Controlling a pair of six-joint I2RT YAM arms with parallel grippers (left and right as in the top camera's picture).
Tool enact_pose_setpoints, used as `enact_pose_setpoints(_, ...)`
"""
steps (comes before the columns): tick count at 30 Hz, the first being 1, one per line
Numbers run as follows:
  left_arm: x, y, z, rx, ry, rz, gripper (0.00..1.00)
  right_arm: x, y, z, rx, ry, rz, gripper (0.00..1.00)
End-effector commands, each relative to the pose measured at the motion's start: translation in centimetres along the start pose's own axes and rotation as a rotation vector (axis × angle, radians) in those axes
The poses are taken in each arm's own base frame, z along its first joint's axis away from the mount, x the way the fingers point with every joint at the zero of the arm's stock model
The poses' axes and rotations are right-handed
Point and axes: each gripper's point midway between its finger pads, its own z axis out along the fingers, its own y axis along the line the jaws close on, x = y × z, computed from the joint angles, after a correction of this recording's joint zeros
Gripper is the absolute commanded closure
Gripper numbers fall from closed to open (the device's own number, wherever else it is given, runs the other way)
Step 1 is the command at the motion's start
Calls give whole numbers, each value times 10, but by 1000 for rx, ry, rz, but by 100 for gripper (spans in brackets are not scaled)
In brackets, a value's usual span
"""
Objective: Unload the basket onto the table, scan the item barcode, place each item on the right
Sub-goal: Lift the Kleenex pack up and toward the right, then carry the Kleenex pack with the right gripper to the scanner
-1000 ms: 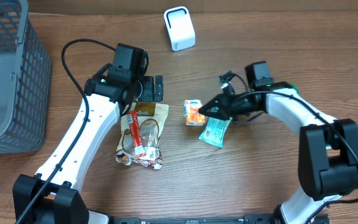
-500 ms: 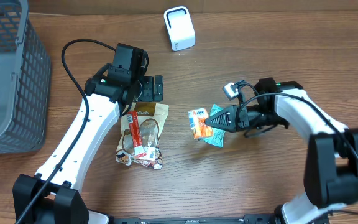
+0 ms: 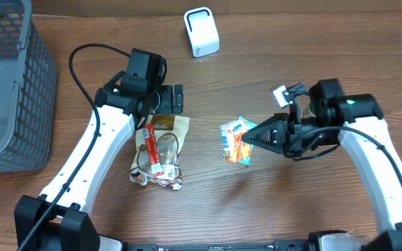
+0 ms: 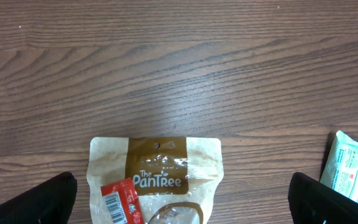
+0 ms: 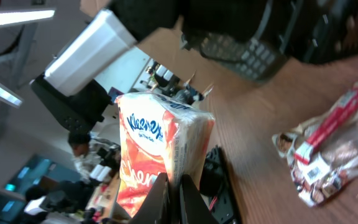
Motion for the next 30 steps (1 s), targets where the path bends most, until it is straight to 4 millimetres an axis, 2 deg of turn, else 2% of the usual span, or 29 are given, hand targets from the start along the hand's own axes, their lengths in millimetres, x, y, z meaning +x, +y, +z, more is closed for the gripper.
enact_pose_setpoints(1, -5, -3, -5, 13, -17, -10, 0, -24, 30, -9, -14, -57, -63, 96)
enact_pose_setpoints(8, -5, -3, -5, 13, -17, -10, 0, -54, 24, -34, 31, -130, 137, 96)
enact_pose_setpoints(30, -5, -3, -5, 13, -17, -10, 0, -55, 24, -35, 33, -133, 134, 96)
